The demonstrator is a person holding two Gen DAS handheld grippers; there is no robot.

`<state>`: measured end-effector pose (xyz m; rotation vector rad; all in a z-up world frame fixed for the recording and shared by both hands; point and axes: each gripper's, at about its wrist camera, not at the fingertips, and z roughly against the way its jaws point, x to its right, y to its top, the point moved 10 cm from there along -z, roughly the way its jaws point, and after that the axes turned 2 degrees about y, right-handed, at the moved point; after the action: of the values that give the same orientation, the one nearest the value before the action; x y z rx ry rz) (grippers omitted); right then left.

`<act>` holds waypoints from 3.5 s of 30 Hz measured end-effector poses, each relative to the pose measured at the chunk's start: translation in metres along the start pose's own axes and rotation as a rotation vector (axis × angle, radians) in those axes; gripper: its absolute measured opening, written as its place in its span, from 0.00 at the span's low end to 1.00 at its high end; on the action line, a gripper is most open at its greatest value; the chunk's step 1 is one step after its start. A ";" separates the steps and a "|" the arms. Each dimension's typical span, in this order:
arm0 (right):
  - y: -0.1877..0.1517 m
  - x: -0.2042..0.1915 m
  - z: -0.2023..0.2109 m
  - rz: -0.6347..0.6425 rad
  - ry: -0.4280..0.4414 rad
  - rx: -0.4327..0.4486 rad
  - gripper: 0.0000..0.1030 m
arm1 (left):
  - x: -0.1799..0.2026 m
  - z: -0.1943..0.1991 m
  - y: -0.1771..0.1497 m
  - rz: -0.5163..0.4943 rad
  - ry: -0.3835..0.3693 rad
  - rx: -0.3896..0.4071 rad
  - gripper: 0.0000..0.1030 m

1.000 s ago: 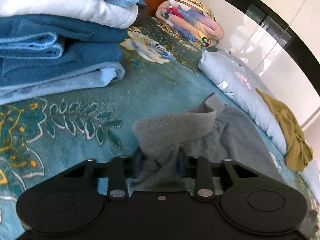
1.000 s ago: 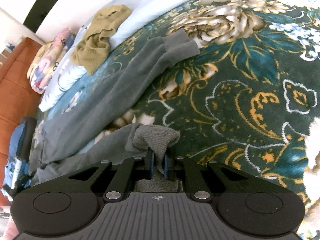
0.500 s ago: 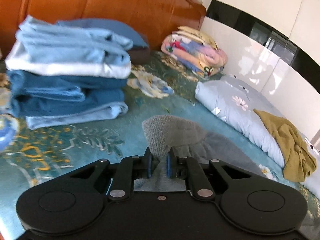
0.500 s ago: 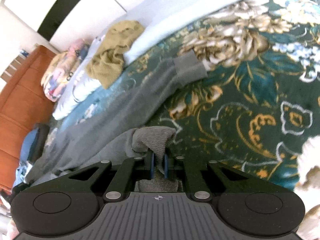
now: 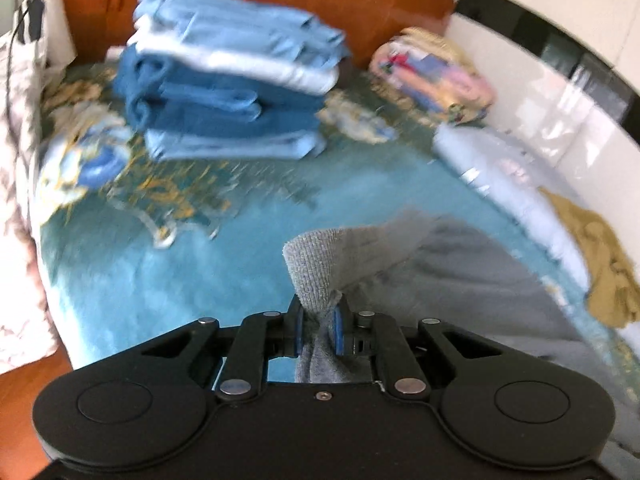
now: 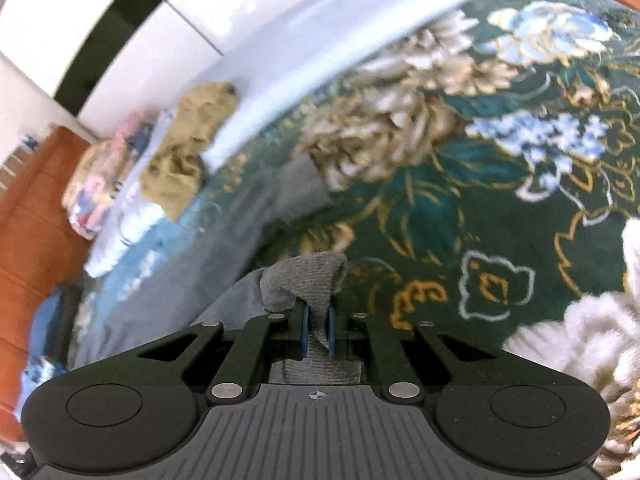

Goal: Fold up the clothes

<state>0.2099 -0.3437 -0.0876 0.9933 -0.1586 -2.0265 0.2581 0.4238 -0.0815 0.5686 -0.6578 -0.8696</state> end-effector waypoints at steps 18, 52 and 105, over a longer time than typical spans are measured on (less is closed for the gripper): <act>-0.013 0.021 -0.031 0.019 -0.027 -0.079 0.10 | 0.003 -0.017 -0.020 -0.107 0.096 -0.065 0.21; 0.082 -0.020 -0.113 -0.024 0.084 0.012 0.53 | 0.224 0.097 -0.110 -0.446 -0.270 0.067 0.88; 0.119 -0.009 -0.163 0.063 0.105 -0.133 0.09 | 0.333 -0.102 -0.081 -0.483 -0.295 -0.181 0.44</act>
<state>0.4026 -0.3735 -0.1398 0.9955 0.0004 -1.8970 0.4500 0.1239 -0.1097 0.4432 -0.7097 -1.4713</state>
